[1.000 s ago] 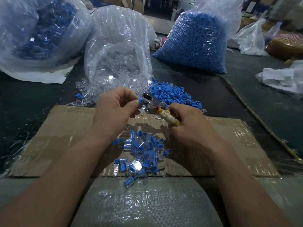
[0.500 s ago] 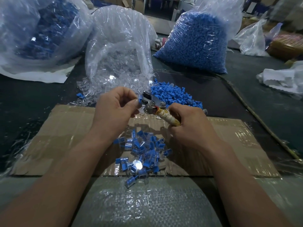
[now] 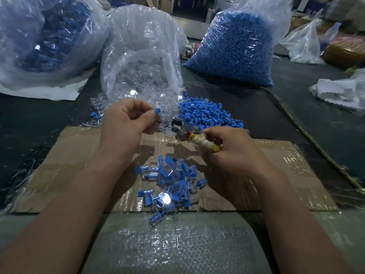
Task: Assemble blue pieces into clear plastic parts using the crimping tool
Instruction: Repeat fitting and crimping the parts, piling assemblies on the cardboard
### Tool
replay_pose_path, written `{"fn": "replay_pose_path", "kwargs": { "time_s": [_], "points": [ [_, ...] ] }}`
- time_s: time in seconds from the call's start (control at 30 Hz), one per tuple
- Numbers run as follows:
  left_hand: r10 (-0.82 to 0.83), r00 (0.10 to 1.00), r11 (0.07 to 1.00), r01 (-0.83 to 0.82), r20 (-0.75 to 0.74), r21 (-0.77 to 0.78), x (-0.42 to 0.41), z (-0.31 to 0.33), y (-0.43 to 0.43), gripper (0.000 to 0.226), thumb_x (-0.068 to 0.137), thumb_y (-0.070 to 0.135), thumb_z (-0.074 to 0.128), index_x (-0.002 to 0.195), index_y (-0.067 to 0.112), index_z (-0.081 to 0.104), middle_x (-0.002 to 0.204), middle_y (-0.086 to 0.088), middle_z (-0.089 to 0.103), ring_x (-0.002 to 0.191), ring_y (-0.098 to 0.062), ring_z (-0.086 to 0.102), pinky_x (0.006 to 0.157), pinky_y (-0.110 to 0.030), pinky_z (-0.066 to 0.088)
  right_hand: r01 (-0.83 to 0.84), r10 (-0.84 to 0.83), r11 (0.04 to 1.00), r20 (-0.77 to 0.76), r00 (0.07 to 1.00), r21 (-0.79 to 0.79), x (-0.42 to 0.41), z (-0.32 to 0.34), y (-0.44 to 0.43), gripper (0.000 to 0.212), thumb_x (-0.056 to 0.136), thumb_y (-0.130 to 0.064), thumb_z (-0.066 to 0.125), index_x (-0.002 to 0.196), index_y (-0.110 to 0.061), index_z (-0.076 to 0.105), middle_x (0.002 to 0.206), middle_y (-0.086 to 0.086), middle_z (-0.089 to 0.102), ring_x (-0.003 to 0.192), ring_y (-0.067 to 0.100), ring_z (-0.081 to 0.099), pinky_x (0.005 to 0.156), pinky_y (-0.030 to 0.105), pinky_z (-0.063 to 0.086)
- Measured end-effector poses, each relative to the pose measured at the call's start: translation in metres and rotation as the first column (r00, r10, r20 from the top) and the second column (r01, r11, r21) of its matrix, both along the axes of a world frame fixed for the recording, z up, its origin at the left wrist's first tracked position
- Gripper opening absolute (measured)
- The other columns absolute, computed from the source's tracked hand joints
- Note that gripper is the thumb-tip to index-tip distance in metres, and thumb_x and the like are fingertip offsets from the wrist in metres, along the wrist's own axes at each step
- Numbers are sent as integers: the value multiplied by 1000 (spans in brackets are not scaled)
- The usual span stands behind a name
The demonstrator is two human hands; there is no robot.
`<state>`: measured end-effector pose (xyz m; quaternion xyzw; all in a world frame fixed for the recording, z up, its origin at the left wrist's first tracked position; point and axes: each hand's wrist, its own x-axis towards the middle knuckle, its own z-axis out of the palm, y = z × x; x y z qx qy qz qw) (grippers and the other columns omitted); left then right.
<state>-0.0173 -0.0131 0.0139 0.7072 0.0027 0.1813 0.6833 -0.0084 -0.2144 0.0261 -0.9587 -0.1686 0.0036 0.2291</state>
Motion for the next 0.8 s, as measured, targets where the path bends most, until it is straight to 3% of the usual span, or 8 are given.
{"fn": "replay_pose_path", "kwargs": {
  "time_s": [0.1, 0.2, 0.27, 0.37, 0.47, 0.63, 0.7, 0.8],
  "points": [
    [-125, 992, 987, 121, -34, -105, -4, 3, 4, 5, 71, 12, 66, 72, 17, 68, 67, 0, 69, 57, -7, 62, 49, -15, 46, 20, -23, 999, -50, 998, -44, 0, 0, -3, 40, 72, -16, 69, 110, -28, 65, 95, -6, 66, 87, 14, 57, 78, 34, 49],
    [-303, 944, 952, 294, -130, -81, -4, 5, 7, 5, 61, 20, 67, 65, 19, 71, 62, 1, 67, 50, -5, 56, 43, -14, 42, 22, -27, 996, -60, 998, -89, 1, -1, -3, 44, 69, -16, 72, 110, -30, 65, 96, -6, 66, 87, 13, 57, 77, 32, 49],
    [-422, 885, 907, 415, -199, -76, -3, 7, 11, 12, 54, 22, 71, 65, 18, 72, 61, -2, 67, 46, -7, 53, 41, -16, 39, 24, -30, 997, -83, 996, -70, 2, 0, -4, 45, 67, -18, 75, 109, -30, 65, 96, -7, 66, 86, 11, 56, 76, 31, 48],
    [-586, 761, 802, 593, -279, -71, -3, 8, 14, 22, 48, 22, 76, 68, 14, 72, 64, -7, 68, 49, -10, 56, 44, -18, 43, 9, -15, 999, -127, 992, -50, 2, 1, -7, 57, 60, -34, 82, 113, -32, 62, 104, -11, 64, 93, 9, 56, 83, 34, 47],
    [-647, 688, 726, 688, -330, 12, -3, 6, 12, 25, 48, 25, 78, 70, 15, 73, 65, -7, 69, 53, -14, 56, 47, -20, 43, 17, -28, 997, -141, 990, -77, 3, 0, -7, 73, 55, -43, 84, 122, -34, 56, 115, -11, 60, 101, 8, 52, 90, 35, 45],
    [-631, 678, 712, 699, -377, 66, -4, 5, 11, 27, 47, 30, 79, 71, 18, 73, 63, -6, 68, 60, -21, 60, 63, -31, 45, -1, -10, 998, -174, 985, -59, 4, -2, -8, 77, 55, -44, 83, 124, -33, 51, 119, -11, 55, 102, 7, 48, 89, 33, 42],
    [-546, 750, 788, 611, -373, 73, -2, 3, 11, 21, 52, 33, 76, 68, 19, 72, 60, -5, 66, 54, -20, 52, 51, -26, 42, -2, -4, 1000, -198, 980, -29, 5, -3, -8, 76, 57, -44, 82, 125, -34, 50, 119, -12, 54, 100, 5, 46, 82, 29, 39],
    [-236, 916, 959, 273, -323, 72, 5, -5, 10, 8, 67, 28, 70, 65, 21, 70, 60, 0, 66, 47, -9, 52, 46, -21, 46, 6, -4, 1000, -206, 978, 7, 6, -4, -11, 72, 61, -45, 79, 127, -37, 50, 121, -13, 54, 97, 1, 43, 71, 21, 33]
  ]
}}
